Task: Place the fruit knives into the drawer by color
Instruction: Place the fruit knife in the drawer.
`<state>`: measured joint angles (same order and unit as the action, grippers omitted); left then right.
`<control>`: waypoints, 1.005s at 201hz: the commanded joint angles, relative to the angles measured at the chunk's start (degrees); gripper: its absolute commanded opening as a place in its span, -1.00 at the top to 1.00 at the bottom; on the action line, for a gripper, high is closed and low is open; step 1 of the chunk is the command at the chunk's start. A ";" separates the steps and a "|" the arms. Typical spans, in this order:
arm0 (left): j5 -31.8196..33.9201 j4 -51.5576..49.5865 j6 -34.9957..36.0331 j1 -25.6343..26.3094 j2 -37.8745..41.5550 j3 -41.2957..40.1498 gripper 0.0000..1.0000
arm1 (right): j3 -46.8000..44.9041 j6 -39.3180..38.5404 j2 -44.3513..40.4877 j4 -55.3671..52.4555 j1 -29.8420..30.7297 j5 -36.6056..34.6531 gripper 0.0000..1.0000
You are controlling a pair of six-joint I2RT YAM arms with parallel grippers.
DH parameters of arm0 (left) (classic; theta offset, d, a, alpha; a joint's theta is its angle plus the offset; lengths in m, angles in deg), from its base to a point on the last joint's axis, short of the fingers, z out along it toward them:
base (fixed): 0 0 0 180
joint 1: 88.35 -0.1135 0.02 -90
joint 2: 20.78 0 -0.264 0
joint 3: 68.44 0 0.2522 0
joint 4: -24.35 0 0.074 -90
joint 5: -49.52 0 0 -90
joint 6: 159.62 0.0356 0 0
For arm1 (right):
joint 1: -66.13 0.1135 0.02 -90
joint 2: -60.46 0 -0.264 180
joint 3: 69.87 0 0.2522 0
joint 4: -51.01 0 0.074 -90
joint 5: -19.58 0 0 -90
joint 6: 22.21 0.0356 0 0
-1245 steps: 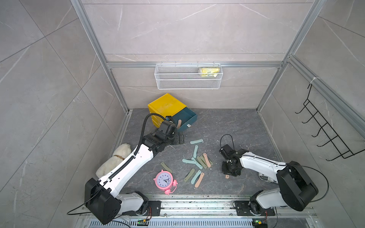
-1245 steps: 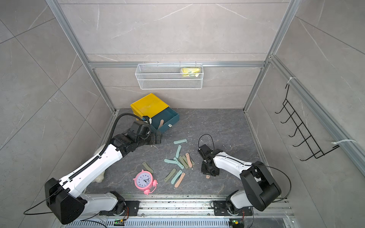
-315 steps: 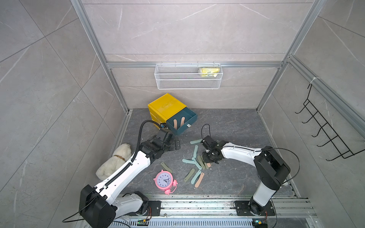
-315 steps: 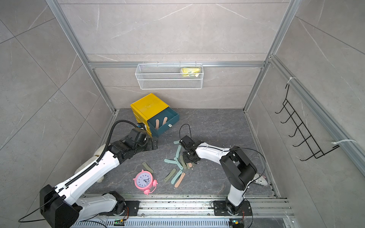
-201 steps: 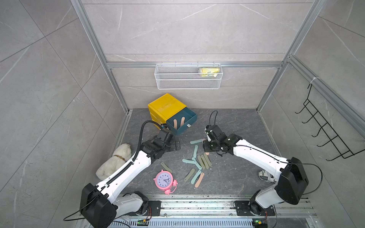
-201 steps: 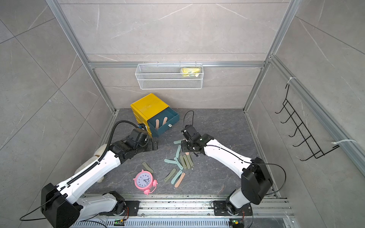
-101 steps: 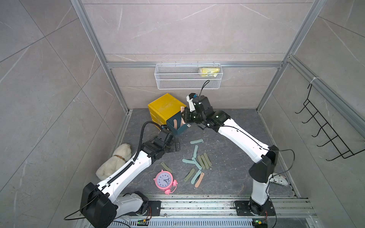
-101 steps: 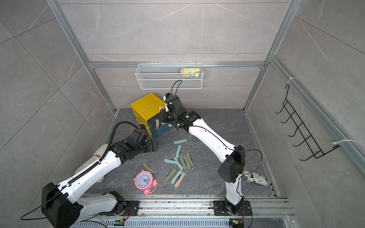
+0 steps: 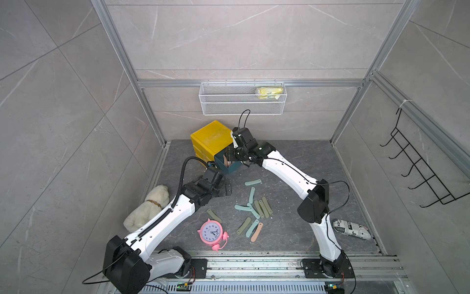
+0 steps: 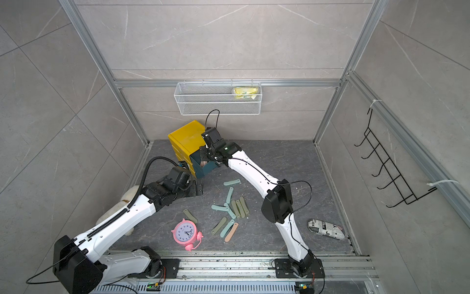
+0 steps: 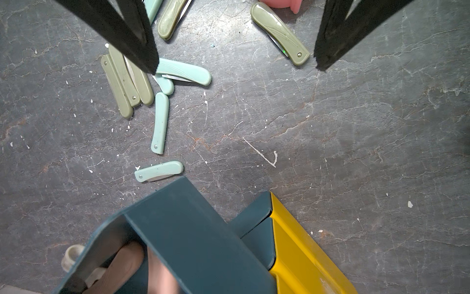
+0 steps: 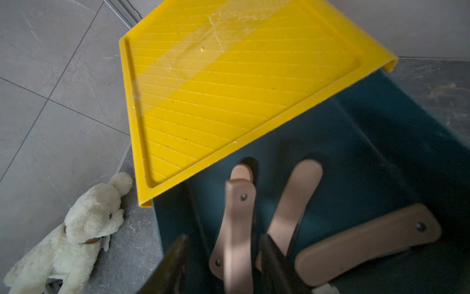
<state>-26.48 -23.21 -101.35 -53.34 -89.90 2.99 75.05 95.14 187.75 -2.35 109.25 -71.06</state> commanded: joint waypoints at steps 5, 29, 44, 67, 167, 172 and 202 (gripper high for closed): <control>-1.21 -0.12 0.18 -0.03 1.32 0.46 -0.99 | -1.18 0.55 -2.69 1.38 0.00 -1.20 -0.15; -2.50 -0.29 0.90 -0.02 1.31 0.94 -0.99 | -0.45 0.53 -4.31 1.20 0.02 -2.00 -0.20; -4.38 -0.54 1.66 0.05 1.31 1.32 -0.99 | -2.10 0.74 -6.70 1.44 0.00 -3.35 -0.24; -8.29 -0.66 2.44 0.28 1.40 1.57 -0.99 | -11.05 1.97 -13.07 5.32 -1.18 -5.56 -0.29; -20.58 0.25 2.30 21.71 -16.56 4.99 -0.85 | -59.94 8.24 -41.94 15.33 -13.85 -5.51 -0.29; -21.38 1.14 2.06 22.45 -17.81 4.75 -0.81 | -61.25 8.24 -42.83 15.34 -14.23 -5.59 -0.29; -22.93 3.13 0.57 26.82 -23.80 5.42 -0.58 | -66.17 7.66 -46.60 14.49 -15.72 -5.94 -0.29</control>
<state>-46.48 -21.92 -99.51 -28.71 -111.04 6.81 11.16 102.35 144.97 11.05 94.30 -76.44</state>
